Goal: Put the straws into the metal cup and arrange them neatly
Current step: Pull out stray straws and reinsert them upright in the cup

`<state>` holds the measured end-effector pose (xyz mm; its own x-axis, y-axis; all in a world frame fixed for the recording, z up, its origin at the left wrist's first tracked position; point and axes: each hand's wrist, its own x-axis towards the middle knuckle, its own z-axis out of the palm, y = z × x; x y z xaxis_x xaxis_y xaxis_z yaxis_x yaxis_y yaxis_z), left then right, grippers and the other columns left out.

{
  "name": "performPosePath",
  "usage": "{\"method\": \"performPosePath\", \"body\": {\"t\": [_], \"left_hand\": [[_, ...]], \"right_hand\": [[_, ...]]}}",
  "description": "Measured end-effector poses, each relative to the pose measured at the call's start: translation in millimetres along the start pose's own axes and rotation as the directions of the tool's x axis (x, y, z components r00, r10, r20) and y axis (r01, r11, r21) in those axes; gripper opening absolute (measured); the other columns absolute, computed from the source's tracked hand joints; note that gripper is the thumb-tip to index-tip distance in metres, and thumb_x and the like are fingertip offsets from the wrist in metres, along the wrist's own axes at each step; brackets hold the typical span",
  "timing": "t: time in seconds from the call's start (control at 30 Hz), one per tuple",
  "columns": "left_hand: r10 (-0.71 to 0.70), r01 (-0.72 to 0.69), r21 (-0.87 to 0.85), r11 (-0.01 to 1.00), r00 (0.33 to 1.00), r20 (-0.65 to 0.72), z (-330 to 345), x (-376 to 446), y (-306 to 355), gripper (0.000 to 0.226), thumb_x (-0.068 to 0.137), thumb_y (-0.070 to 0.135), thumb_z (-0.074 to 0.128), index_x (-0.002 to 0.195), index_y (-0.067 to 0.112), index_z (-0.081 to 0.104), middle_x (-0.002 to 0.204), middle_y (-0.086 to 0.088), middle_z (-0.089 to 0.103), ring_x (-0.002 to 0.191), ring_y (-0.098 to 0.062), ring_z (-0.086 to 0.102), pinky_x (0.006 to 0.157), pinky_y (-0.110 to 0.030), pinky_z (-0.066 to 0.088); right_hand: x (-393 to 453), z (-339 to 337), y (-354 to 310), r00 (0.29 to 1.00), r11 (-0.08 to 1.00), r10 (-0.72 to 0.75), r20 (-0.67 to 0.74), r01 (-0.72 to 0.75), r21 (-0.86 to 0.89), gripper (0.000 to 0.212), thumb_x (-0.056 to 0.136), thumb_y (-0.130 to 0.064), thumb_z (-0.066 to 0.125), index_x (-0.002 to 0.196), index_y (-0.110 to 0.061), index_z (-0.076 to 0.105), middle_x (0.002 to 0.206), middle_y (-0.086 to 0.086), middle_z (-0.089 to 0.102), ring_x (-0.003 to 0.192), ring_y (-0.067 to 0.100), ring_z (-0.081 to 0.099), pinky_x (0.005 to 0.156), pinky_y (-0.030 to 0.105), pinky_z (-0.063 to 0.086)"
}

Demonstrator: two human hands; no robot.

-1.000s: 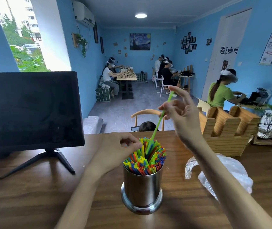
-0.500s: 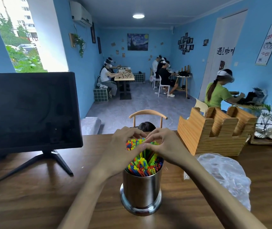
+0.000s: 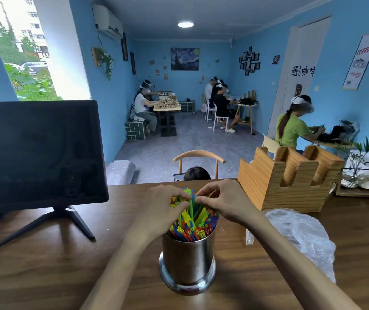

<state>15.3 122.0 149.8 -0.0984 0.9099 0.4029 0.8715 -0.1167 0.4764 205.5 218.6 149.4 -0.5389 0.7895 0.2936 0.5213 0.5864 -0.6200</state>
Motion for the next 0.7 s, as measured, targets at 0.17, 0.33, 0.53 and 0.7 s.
{"method": "performPosePath", "body": {"t": [0.17, 0.33, 0.53, 0.7], "left_hand": [[-0.004, 0.005, 0.008, 1.000, 0.998, -0.066, 4.2, -2.3, -0.1, 0.015, 0.092, 0.045, 0.070, 0.105, 0.046, 0.076, 0.107, 0.015, 0.073, 0.099, -0.004, 0.061, 0.089, -0.033, 0.053], [-0.022, 0.014, -0.084, 0.996, 0.995, -0.097, 6.1, -5.8, -1.5, 0.042, 0.089, 0.048, 0.072, 0.129, 0.049, 0.060, 0.104, 0.023, 0.075, 0.103, 0.002, 0.067, 0.093, -0.031, 0.056], [-0.015, -0.003, -0.151, 0.988, 0.993, -0.119, 9.3, -10.1, -3.5, 0.023, 0.083, 0.055, 0.073, 0.099, 0.041, 0.080, 0.104, 0.024, 0.074, 0.090, 0.014, 0.061, 0.085, -0.025, 0.057], [-0.033, 0.002, -0.220, 0.975, 0.990, -0.140, 11.4, -10.7, -6.8, 0.012, 0.084, 0.053, 0.073, 0.091, 0.043, 0.076, 0.096, 0.027, 0.068, 0.097, 0.004, 0.061, 0.082, -0.031, 0.056]], "right_hand": [[-1.1, 2.0, -2.9, 0.999, 0.998, -0.048, -0.004, 0.048, -0.030, 0.010, 0.091, -0.028, 0.075, 0.098, -0.024, 0.080, 0.085, -0.019, 0.069, 0.079, -0.004, 0.063, 0.066, 0.008, 0.048], [-1.2, 5.2, -1.2, 0.997, 0.998, -0.067, -0.046, 0.068, 0.005, 0.013, 0.089, -0.029, 0.077, 0.100, -0.024, 0.079, 0.088, -0.015, 0.073, 0.080, -0.004, 0.065, 0.067, 0.009, 0.049], [-5.3, 8.3, 7.8, 0.996, 0.975, -0.042, -0.077, 0.058, 0.214, 0.016, 0.083, -0.027, 0.083, 0.098, -0.024, 0.078, 0.092, -0.013, 0.075, 0.086, -0.003, 0.070, 0.074, 0.016, 0.056], [-5.4, 2.9, 14.0, 0.997, 0.921, 0.000, 0.080, -0.031, 0.389, 0.012, 0.090, -0.026, 0.076, 0.099, -0.019, 0.080, 0.093, -0.003, 0.079, 0.091, 0.010, 0.074, 0.082, 0.030, 0.061]]}}
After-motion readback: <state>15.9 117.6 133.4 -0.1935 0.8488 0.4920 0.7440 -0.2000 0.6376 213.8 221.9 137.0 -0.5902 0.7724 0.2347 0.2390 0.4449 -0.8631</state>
